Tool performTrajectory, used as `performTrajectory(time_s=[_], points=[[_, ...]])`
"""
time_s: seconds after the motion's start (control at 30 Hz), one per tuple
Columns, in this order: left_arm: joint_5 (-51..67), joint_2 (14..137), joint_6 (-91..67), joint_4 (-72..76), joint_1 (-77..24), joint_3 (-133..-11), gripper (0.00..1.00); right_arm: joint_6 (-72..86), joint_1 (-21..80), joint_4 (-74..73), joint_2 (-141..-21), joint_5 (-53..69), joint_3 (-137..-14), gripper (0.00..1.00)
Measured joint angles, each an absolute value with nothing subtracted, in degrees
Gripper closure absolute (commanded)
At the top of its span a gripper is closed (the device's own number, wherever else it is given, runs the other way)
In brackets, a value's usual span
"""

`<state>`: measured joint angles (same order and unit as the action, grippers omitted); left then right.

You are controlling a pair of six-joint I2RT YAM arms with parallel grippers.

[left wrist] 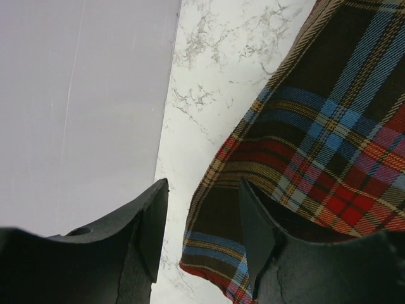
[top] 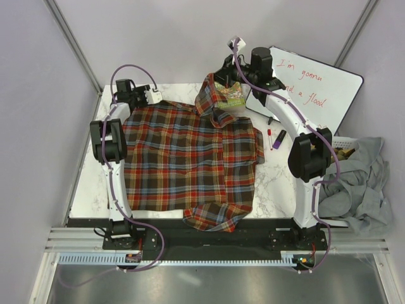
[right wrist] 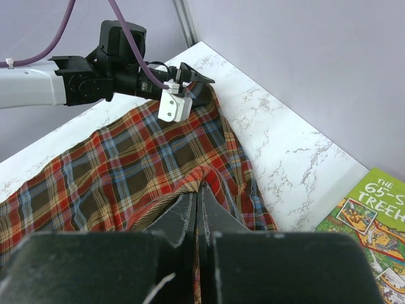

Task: Fold and stack the long sleeve shirts
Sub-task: Fold the shirt

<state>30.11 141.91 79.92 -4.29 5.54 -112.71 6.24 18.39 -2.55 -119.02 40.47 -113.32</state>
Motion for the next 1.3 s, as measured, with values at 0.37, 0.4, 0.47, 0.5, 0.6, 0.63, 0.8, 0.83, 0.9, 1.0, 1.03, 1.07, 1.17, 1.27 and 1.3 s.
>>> performTrajectory(time_s=[0.37,0.4,0.47,0.5,0.6,0.63,0.8,0.83,0.9,1.0,1.03,1.07,1.17,1.27,1.3], points=[[30.33,143.0,87.55,-8.62,5.54,-114.41,0.66,7.46,18.06,-2.55,-118.76,41.41,-113.32,1.0],[30.35,143.0,88.38,-9.65,5.54,-114.48,0.68,7.53,17.98,-2.55,-118.76,41.56,-113.32,1.0],[30.37,143.02,89.34,-11.2,5.54,-114.63,0.79,7.6,17.98,-2.55,-118.76,41.74,-113.32,1.0],[30.37,143.02,89.76,-11.97,5.54,-114.72,0.86,7.66,17.98,-2.55,-118.76,41.76,-113.32,1.0],[30.46,143.02,90.85,-13.61,5.54,-115.0,0.98,7.73,17.82,-2.55,-118.74,41.76,-113.32,1.0],[30.41,143.02,91.02,-13.78,5.54,-115.02,0.98,7.73,17.76,-2.55,-118.74,41.76,-113.32,1.0],[31.2,143.02,91.11,-15.11,5.69,-115.02,0.87,7.79,17.3,-2.55,-118.56,41.76,-113.43,1.0],[31.99,143.02,91.0,-15.35,5.82,-115.02,0.7,7.84,17.19,-2.55,-118.52,41.8,-113.43,1.0],[33.45,142.89,90.52,-16.23,6.04,-115.02,0.4,8.05,16.97,-2.55,-118.24,42.02,-113.43,1.0],[36.1,142.3,89.38,-16.51,6.33,-114.67,0.26,8.67,16.73,-2.57,-117.54,42.74,-113.4,1.0],[37.21,141.73,88.99,-16.58,6.42,-114.41,0.25,8.86,16.69,-2.61,-117.19,43.07,-113.38,1.0],[38.04,141.25,88.84,-16.82,6.42,-114.24,0.25,9.02,16.64,-2.63,-116.81,43.4,-113.38,1.0],[39.44,140.9,88.47,-17.17,6.46,-114.5,0.25,9.19,16.64,-3.01,-115.15,44.34,-112.86,1.0],[39.64,141.01,88.27,-18.06,6.39,-115.66,0.26,9.02,16.64,-3.81,-113.51,45.47,-112.22,1.0],[39.64,141.01,88.29,-18.2,6.39,-116.25,0.29,8.88,16.64,-4.03,-113.06,45.8,-111.94,1.0]])
